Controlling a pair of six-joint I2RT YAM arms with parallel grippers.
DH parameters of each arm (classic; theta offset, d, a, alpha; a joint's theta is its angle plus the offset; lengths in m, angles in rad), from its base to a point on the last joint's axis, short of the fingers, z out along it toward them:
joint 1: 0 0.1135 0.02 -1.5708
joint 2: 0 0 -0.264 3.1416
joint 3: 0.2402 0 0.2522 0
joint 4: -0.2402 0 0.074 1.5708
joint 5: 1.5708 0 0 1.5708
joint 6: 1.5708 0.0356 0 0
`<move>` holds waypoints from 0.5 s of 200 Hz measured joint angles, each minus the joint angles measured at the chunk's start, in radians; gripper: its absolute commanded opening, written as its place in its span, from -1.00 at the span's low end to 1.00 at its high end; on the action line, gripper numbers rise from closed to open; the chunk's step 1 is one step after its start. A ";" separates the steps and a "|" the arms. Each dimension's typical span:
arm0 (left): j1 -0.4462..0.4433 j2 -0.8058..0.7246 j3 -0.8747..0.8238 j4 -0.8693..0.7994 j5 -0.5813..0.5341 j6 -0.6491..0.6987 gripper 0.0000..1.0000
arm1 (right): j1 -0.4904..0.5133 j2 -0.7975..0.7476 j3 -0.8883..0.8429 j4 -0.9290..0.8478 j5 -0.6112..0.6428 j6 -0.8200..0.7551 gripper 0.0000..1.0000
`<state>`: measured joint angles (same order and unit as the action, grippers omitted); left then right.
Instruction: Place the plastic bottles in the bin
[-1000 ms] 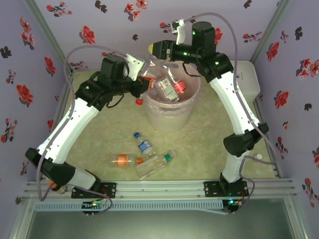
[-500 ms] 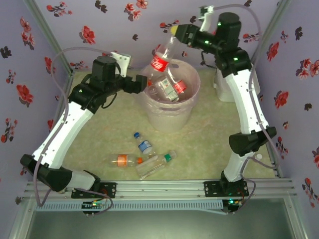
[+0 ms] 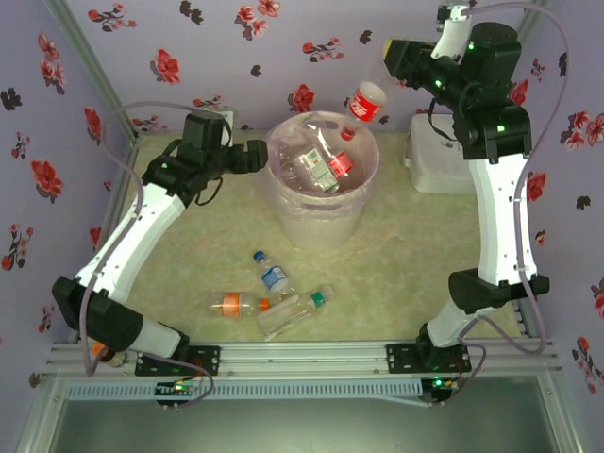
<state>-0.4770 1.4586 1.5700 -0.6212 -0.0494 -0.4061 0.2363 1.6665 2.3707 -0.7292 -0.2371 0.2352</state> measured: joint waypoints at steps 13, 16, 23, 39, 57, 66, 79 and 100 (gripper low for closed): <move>-0.001 0.013 0.000 0.000 0.000 -0.009 0.72 | 0.011 0.028 0.032 -0.066 0.058 -0.051 -0.97; -0.001 0.015 0.000 0.000 0.000 -0.011 0.71 | 0.014 0.034 0.037 -0.077 0.066 -0.058 -0.97; -0.001 0.022 0.000 0.000 0.000 -0.013 0.69 | 0.021 0.050 0.047 -0.104 0.085 -0.077 -0.97; -0.003 0.040 0.000 0.000 0.000 -0.016 0.67 | 0.038 0.080 0.051 -0.154 0.113 -0.109 -0.97; -0.004 0.056 0.013 0.001 -0.002 -0.023 0.65 | 0.069 0.116 0.052 -0.189 0.124 -0.129 -0.96; -0.008 0.061 0.014 0.005 -0.002 -0.030 0.65 | 0.087 0.131 0.051 -0.206 0.134 -0.143 -0.96; -0.010 0.065 0.014 0.012 -0.003 -0.034 0.63 | 0.111 0.152 0.047 -0.235 0.149 -0.166 -0.96; -0.010 0.068 0.010 0.023 -0.015 -0.041 0.59 | 0.137 0.179 0.022 -0.266 0.156 -0.184 -0.95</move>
<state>-0.4873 1.5261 1.5799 -0.5980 -0.0643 -0.4469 0.3733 1.8450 2.3928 -0.9947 -0.0814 0.0509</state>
